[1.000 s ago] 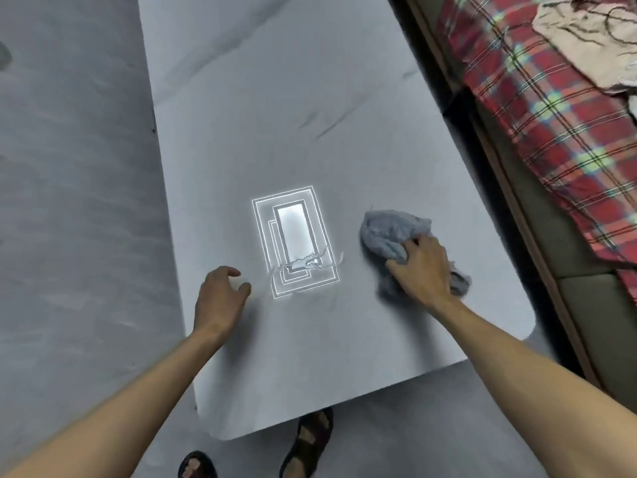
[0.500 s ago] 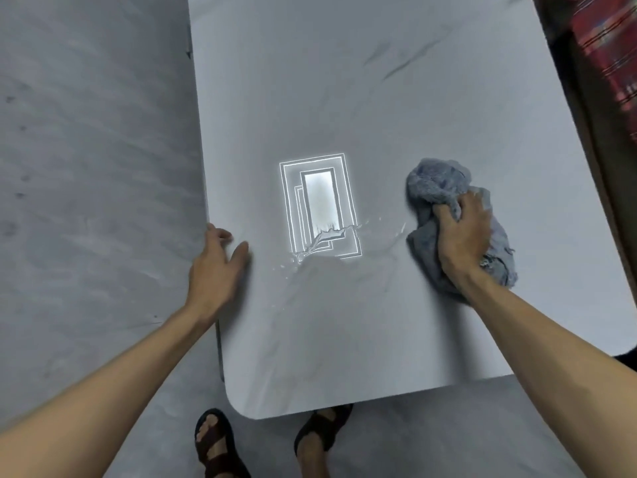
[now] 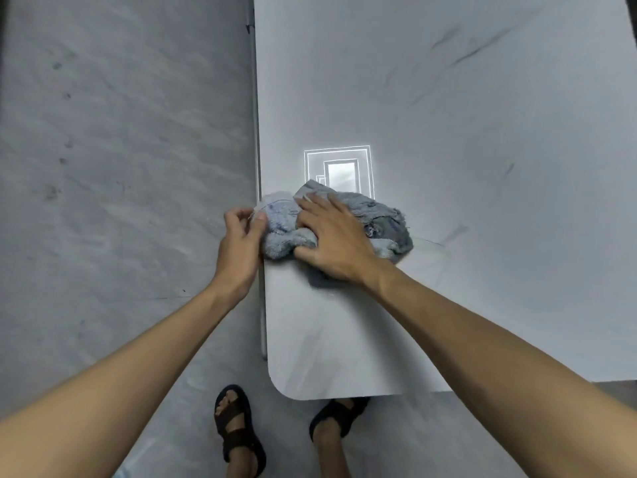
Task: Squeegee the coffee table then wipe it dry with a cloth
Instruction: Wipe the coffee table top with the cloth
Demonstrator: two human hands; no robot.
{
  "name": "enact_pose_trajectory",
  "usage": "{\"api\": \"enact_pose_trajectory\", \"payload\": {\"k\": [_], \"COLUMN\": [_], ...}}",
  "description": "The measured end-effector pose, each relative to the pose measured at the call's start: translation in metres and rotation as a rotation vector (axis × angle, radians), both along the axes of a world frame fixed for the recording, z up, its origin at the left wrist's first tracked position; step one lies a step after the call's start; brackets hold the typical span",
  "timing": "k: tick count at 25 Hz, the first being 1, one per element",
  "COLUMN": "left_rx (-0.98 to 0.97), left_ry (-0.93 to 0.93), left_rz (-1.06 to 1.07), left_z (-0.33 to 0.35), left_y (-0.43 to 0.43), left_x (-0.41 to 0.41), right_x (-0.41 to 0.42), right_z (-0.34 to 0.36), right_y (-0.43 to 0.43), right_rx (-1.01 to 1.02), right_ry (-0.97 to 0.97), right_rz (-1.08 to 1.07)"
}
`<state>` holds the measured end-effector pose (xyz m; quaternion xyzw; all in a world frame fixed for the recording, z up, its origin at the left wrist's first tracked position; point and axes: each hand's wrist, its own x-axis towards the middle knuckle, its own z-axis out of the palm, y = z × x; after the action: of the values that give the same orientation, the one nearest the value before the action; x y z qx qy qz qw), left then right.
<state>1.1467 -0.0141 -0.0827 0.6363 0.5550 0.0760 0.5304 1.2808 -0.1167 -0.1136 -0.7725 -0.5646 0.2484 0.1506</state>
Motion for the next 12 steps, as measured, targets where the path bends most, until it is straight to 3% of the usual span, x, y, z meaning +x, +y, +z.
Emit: {"api": "enact_pose_trajectory", "payload": {"k": [7,12], "left_rx": [0.203,0.297], "left_ry": [0.233,0.337], "left_rz": [-0.437,-0.657], "left_z": [-0.007,-0.013], "left_y": [-0.025,-0.045], "left_x": [-0.014,-0.007], "right_x": [0.003,0.063], "right_z": [0.001,0.002], "right_y": [-0.039,-0.094], "right_rx": [0.044,-0.068], "right_ry": [-0.097,-0.099], "right_rz": [0.555,0.485]}}
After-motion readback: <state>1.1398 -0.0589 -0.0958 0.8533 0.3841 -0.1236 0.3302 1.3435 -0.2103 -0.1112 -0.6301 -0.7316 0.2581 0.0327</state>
